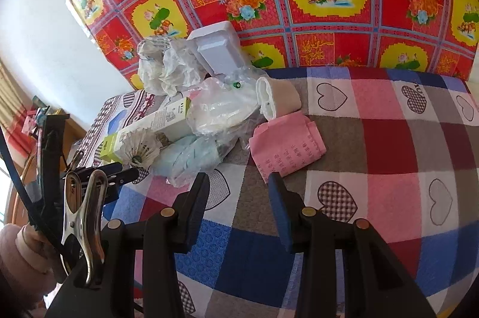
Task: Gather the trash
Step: 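Lower the left tool onto the white shuttlecock and close its fingers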
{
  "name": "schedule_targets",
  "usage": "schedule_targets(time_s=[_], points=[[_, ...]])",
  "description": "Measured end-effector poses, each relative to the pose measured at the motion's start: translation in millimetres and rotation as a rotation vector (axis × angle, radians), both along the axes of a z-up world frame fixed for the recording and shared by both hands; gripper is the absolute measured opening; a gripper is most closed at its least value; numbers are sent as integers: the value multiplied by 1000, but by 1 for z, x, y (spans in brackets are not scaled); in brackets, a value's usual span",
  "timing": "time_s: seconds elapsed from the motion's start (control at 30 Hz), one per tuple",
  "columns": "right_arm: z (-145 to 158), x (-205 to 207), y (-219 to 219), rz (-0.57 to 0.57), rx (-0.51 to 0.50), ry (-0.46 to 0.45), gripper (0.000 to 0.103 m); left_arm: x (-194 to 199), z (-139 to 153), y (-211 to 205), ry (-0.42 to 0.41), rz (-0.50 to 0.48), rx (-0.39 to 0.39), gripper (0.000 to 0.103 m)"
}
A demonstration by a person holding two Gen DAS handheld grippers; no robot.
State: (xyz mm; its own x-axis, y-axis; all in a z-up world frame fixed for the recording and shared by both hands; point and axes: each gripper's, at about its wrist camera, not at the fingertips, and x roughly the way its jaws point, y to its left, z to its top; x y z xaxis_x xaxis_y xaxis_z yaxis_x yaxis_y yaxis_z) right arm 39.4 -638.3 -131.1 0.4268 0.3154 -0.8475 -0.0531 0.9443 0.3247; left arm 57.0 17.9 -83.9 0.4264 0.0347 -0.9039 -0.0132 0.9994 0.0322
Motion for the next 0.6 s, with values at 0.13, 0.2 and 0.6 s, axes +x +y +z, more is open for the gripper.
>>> schedule_targets(time_s=[0.13,0.2,0.6], points=[[-1,1,1,-13,-6,8,42,11,-10,6,16,-9,8,45],[-1,1,2,-17,-10,13,42,14,-14,8,22,-14,11,45],[-5,2,1,-40,-30,46,42,32,-26,1,12,-49,21,45]])
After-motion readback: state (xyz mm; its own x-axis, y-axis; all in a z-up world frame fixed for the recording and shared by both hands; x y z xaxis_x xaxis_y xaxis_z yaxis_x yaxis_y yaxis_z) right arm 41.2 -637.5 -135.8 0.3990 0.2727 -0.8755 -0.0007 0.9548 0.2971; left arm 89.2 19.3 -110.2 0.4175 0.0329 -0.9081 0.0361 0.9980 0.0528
